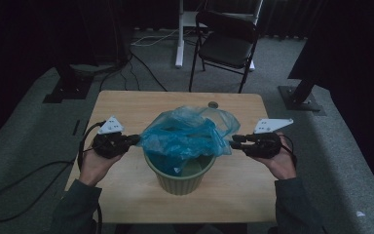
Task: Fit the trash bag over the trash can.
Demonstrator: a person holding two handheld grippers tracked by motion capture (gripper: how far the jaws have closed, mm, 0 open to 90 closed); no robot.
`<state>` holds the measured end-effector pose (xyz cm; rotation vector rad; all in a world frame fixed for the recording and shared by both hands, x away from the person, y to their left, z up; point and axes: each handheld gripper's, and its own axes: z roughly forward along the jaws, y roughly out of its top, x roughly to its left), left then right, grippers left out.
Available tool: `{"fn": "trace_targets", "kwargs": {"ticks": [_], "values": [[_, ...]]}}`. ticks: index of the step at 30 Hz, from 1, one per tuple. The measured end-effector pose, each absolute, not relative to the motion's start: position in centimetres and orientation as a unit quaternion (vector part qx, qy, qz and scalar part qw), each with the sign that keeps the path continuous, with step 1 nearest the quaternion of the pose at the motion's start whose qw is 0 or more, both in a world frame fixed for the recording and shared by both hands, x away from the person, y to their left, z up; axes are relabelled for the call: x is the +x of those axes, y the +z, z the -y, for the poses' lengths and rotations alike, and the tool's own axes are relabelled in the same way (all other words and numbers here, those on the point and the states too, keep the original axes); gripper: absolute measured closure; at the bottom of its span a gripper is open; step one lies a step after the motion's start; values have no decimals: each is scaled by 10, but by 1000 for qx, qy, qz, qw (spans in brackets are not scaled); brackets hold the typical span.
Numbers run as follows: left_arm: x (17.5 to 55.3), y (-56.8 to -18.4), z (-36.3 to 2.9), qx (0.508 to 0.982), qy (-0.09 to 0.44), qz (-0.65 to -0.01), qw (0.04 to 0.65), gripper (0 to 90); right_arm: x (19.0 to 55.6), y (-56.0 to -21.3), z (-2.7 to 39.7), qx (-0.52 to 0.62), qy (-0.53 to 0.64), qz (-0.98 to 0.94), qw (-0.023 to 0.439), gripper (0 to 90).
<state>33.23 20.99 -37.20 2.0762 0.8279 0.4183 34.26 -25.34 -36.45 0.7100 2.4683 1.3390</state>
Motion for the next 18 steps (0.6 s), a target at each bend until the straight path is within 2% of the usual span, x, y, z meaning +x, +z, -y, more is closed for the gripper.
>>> {"fn": "trace_targets", "kwargs": {"ticks": [7,18], "values": [[330,-359,-218,812,182,-335,442,730,342,-350,253,238,486,-831,128,644],[336,-339,-212,805,211,-327,448,658,349,-346,243,240,489,-828,134,637]]}}
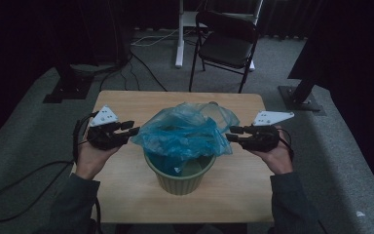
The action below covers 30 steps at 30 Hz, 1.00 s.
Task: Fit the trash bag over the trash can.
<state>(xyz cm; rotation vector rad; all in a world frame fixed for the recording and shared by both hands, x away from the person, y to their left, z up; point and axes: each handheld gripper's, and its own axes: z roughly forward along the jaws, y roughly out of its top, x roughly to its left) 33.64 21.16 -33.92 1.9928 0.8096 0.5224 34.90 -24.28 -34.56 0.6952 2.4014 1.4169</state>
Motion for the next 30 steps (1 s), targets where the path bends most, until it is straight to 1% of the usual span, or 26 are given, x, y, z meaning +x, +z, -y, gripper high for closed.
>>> {"fn": "trace_targets", "kwargs": {"ticks": [9,13,16,22,23,24,26,28,30], "values": [[354,-328,-183,817,222,-291,445,597,357,-341,233,241,491,-826,139,643],[363,-326,-168,826,224,-280,435,569,363,-340,229,249,492,-821,147,663],[363,-326,-158,829,231,-270,433,564,367,-338,228,258,495,-815,153,676],[365,-324,-141,832,258,-259,416,558,372,-334,226,265,500,-809,158,728],[367,-323,-138,833,262,-257,415,571,372,-334,226,265,501,-809,158,733],[368,-323,-137,833,264,-258,413,624,373,-334,225,265,499,-810,158,737],[372,-324,-135,830,265,-264,414,781,373,-334,224,266,495,-811,162,740],[377,-324,-136,825,263,-277,416,875,373,-334,224,271,490,-812,167,738],[381,-325,-139,821,254,-289,422,894,373,-335,226,276,489,-809,173,721]]}}
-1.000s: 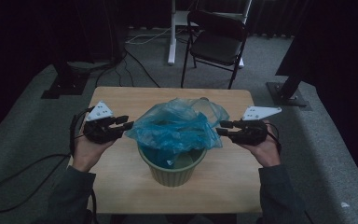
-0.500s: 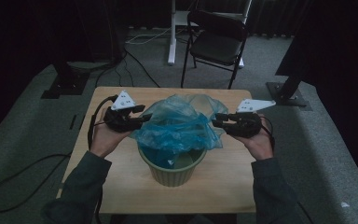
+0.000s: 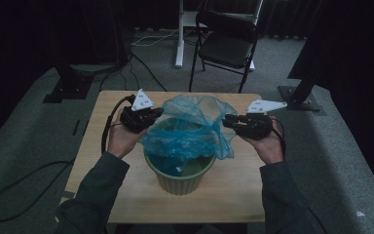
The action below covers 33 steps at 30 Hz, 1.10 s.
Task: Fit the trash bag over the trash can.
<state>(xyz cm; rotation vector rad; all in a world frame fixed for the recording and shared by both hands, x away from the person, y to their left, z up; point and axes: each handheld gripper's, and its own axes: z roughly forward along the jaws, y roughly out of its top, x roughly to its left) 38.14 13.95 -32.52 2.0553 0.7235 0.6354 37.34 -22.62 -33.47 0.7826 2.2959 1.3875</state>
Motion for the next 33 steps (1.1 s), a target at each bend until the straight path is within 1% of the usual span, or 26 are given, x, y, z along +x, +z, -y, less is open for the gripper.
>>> {"fn": "trace_targets", "kwargs": {"ticks": [3,8,10,15,17,18,20,27,28,33], "values": [[383,-326,-143,820,248,-293,425,895,374,-336,232,291,484,-804,186,681],[384,-325,-148,816,239,-298,433,894,378,-339,242,328,477,-789,205,580],[384,-325,-149,816,238,-298,434,894,380,-340,244,337,474,-786,212,570],[386,-326,-153,814,225,-302,442,894,389,-345,245,355,471,-780,207,556],[388,-327,-155,814,215,-305,446,894,392,-347,244,352,483,-779,191,665],[389,-329,-156,812,207,-309,449,894,393,-347,243,347,489,-779,182,767],[392,-332,-160,812,195,-320,448,895,396,-349,241,346,494,-780,168,894],[397,-346,-172,810,171,-353,437,895,397,-357,235,345,465,-799,165,900],[399,-353,-177,808,164,-364,434,895,397,-358,234,344,461,-802,165,900],[405,-369,-187,804,139,-387,429,895,397,-369,235,353,445,-809,151,900]]}}
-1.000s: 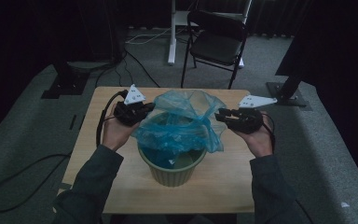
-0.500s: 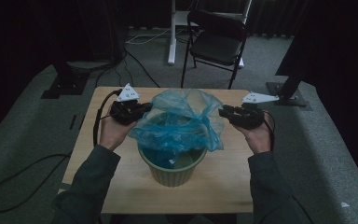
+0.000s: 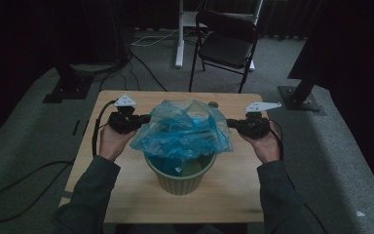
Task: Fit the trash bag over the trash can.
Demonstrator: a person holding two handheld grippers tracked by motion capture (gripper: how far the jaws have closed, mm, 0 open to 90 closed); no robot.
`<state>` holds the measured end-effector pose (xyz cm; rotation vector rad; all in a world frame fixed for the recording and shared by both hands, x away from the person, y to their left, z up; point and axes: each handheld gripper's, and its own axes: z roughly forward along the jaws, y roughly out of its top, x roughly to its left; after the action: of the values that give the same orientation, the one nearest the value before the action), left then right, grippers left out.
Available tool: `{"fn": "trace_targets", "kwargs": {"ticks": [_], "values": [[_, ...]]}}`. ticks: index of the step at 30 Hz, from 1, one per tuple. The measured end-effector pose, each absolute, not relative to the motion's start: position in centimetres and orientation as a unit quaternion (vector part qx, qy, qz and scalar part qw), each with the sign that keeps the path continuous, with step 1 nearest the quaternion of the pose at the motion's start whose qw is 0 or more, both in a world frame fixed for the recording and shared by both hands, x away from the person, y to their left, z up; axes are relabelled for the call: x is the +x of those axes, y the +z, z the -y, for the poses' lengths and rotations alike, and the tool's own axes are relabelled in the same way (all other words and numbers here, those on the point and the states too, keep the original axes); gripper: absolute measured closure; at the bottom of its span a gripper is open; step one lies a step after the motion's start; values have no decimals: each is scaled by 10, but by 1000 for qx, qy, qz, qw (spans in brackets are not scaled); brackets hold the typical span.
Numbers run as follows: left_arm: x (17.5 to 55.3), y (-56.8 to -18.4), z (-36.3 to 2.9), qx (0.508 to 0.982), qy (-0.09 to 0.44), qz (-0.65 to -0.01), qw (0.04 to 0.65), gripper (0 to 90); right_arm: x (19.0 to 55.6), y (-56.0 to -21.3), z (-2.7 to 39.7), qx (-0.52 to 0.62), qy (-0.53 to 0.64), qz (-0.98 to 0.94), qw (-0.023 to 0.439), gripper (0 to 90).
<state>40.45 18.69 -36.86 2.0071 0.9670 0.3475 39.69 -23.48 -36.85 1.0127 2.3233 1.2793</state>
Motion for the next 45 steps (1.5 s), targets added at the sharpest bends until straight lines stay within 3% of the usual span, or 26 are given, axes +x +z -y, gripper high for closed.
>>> {"fn": "trace_targets", "kwargs": {"ticks": [12,17,23,27,31,34,36,38,45], "values": [[417,-387,-188,799,115,-402,432,886,404,-387,220,353,414,-829,130,900],[413,-375,-192,789,129,-390,456,763,400,-376,221,333,443,-820,144,681],[413,-363,-191,781,140,-376,478,648,400,-367,219,319,454,-818,152,596],[414,-359,-185,787,141,-356,485,639,404,-366,211,305,448,-827,152,575],[417,-358,-175,796,145,-349,474,675,408,-366,204,296,442,-834,147,687],[422,-358,-168,800,146,-349,467,794,411,-366,200,300,438,-834,150,823],[425,-359,-166,799,145,-354,463,860,413,-366,199,309,434,-832,152,866],[429,-363,-164,802,141,-362,454,895,415,-367,200,321,429,-830,152,896],[430,-379,-162,817,123,-367,427,897,418,-376,199,341,395,-841,145,900]]}}
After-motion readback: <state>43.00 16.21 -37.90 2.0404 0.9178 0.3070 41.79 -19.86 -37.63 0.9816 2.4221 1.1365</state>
